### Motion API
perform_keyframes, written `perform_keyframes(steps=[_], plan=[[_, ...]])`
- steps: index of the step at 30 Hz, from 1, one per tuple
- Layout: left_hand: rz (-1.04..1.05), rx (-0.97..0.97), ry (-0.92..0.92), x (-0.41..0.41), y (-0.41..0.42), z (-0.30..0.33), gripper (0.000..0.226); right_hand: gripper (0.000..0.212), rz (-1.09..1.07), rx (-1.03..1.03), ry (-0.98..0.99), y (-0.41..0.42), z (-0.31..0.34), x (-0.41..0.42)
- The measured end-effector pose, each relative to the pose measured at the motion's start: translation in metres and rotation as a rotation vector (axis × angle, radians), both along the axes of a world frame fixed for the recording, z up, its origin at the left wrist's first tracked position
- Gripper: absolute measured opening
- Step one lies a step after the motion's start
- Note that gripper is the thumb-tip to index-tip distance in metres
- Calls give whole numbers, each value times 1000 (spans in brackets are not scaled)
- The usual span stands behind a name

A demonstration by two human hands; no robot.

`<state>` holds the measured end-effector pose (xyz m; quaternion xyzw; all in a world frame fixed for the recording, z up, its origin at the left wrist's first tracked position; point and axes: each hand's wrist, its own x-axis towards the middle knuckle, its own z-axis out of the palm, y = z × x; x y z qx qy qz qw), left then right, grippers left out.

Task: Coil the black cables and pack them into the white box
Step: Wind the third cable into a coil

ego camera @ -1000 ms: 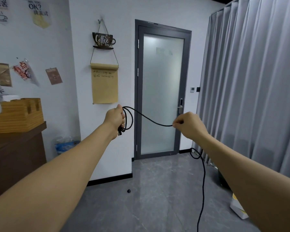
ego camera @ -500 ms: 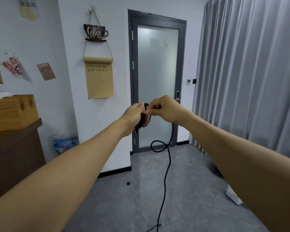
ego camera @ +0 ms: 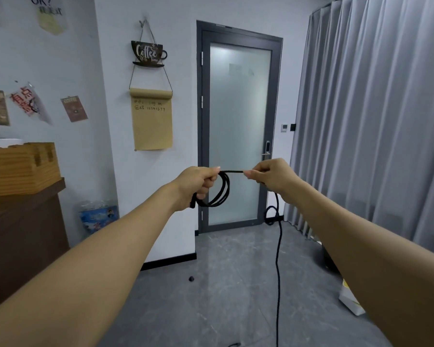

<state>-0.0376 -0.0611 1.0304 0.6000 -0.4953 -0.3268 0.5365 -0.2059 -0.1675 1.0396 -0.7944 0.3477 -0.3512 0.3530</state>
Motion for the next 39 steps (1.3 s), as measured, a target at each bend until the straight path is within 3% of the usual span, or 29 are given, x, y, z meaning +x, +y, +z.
perform_keyframes(steps=[8,11,17,23,29,34,39], plan=[[269,-152,270,21,-2,1,33,15,4,-21,45,-6,-9,-9],[357,-180,354,25,-3,2,31,8,38,-24,156,-8,-11,-12],[481,-207,454,39,-1,1,28,12,-51,17,204,-24,-24,-21],[534,-200,489,44,1,0,28,20,-12,368,-320,-16,-25,-16],[514,-204,426,34,-4,5,36,17,-87,-214,146,-6,-16,-2],[439,-222,172,20,-16,3,37,22,-38,-612,650,16,-11,21],[314,-232,47,6,-18,4,37,28,70,-922,885,29,2,23]])
